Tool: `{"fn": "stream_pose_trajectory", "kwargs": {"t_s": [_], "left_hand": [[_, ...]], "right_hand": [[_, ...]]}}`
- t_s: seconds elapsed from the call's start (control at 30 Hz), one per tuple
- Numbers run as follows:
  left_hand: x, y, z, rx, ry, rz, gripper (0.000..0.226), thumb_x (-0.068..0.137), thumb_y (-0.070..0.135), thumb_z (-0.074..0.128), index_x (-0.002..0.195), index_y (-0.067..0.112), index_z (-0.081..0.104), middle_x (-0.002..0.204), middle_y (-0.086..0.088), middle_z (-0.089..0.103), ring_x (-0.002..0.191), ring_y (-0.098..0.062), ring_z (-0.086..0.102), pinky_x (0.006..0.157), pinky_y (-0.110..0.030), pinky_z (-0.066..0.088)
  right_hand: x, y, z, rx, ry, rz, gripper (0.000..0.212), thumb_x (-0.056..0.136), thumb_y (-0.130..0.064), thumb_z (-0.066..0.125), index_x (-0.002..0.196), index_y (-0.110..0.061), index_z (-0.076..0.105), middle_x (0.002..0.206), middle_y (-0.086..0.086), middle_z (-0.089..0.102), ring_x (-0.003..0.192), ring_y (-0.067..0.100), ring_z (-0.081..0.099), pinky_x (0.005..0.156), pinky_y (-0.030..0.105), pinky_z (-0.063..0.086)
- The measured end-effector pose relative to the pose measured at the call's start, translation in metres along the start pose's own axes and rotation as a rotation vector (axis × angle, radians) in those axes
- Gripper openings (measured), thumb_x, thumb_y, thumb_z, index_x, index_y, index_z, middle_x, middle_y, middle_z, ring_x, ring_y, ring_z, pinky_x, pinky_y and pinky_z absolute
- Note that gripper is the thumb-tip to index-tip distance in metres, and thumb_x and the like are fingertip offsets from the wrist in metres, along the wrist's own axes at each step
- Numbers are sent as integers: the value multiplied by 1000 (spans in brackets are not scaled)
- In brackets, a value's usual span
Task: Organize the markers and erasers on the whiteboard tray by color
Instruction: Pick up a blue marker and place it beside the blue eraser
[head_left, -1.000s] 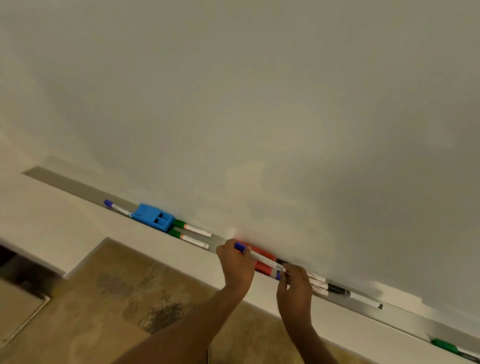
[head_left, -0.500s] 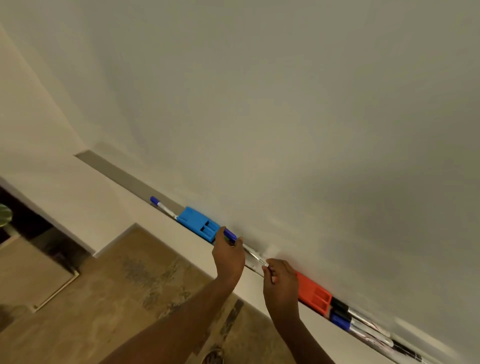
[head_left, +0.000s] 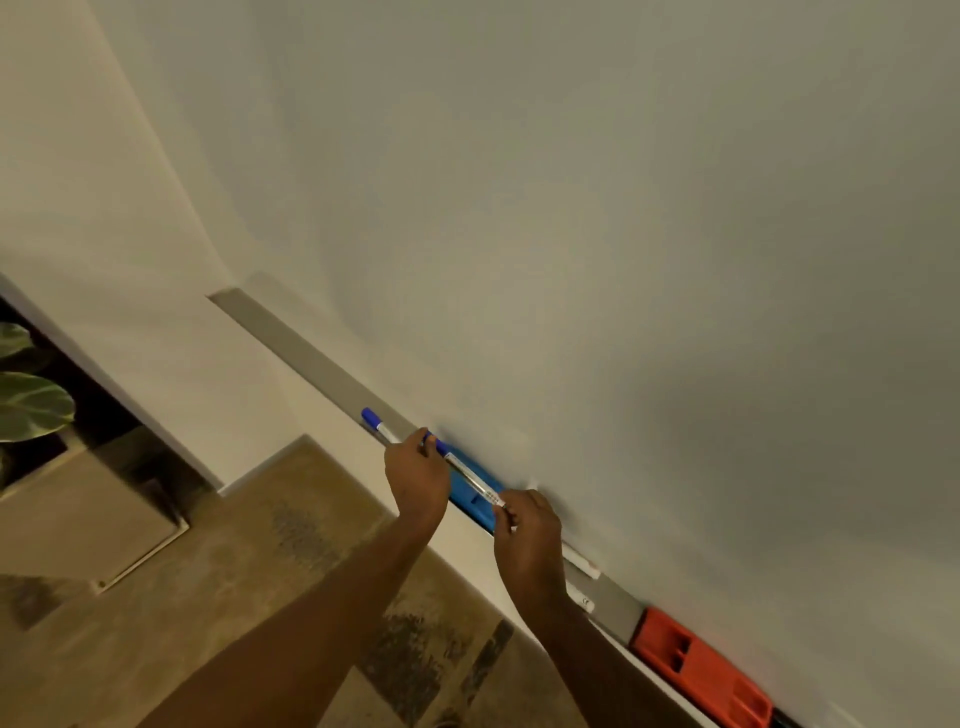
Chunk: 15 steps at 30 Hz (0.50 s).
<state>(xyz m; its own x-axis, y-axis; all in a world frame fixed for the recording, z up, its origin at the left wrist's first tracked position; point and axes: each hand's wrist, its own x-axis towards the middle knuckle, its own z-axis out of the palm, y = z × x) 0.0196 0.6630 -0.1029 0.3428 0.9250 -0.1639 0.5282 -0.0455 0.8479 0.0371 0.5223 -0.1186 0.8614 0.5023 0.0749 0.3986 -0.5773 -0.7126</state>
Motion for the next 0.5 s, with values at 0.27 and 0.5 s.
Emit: {"fn": "stream_pose_trajectory", "kwargs": {"t_s": [0.27,0.5], "left_hand": [[83,-12,-22,170,-81,15,29,94,8,44,91,4,73,92,-19,67,69,-24,58,63,-26,40],[123,-22,-27,364,-120,84,26,93,4,44,105,4,67,96,-21,63,83,-33,63,71,-36,51]], "right_hand": [[50,-33,49,-119,-222,9,19,95,-14,51,109,-7,62,105,8,61,96,16,56,85,27,49],[84,-46,78,-110,-298,35,16,91,-9,54,105,-6,60,107,14,61,99,24,57,84,27,42]]}}
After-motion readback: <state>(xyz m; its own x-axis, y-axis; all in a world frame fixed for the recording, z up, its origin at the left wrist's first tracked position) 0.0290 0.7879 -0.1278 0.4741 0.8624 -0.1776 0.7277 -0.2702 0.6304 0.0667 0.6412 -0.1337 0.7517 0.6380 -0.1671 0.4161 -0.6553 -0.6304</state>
